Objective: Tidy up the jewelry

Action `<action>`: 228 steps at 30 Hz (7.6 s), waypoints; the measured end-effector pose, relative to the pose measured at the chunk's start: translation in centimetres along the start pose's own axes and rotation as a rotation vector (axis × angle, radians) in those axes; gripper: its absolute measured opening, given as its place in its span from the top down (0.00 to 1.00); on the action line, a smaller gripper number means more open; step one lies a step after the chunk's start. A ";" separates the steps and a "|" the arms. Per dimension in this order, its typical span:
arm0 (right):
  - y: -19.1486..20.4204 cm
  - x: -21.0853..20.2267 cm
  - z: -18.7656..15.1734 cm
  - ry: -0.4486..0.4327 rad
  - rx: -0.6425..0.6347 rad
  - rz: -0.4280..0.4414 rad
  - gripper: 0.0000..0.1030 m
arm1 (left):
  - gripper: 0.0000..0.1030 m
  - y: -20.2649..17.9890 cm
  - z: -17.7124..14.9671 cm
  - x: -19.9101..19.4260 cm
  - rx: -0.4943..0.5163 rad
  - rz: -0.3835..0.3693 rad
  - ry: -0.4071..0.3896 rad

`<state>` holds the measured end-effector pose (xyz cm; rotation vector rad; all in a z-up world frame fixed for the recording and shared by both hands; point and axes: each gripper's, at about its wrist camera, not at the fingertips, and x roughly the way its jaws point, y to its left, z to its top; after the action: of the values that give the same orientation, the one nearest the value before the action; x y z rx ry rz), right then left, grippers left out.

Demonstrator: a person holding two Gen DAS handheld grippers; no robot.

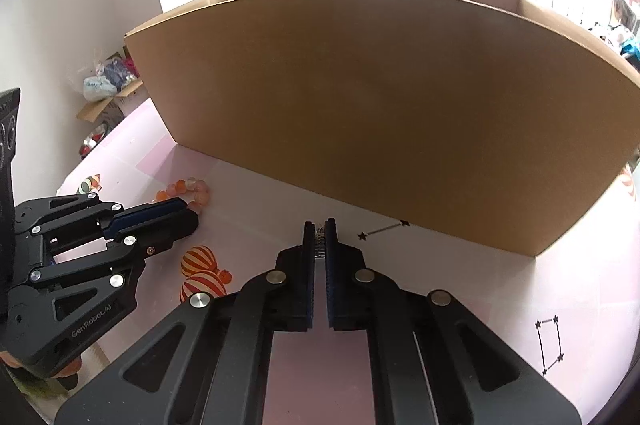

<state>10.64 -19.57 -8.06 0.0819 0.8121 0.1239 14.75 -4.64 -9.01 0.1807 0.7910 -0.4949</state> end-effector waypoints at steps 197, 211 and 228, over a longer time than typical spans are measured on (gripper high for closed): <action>0.8 -15.9 0.3 -0.422 0.182 -0.478 0.07 | 0.08 -1.2 3.8 -12.8 -0.079 0.255 -0.286; 0.1 -15.2 -0.7 -0.407 0.213 -0.459 0.07 | 0.08 -0.2 3.6 -12.0 -0.101 0.241 -0.252; 0.0 -14.7 -0.5 -0.375 0.212 -0.424 0.07 | 0.08 0.3 3.2 -11.2 -0.122 0.220 -0.202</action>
<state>0.28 -21.60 2.11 0.1263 0.4506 -0.3701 10.22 -1.39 1.24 0.1011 0.5935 -0.2516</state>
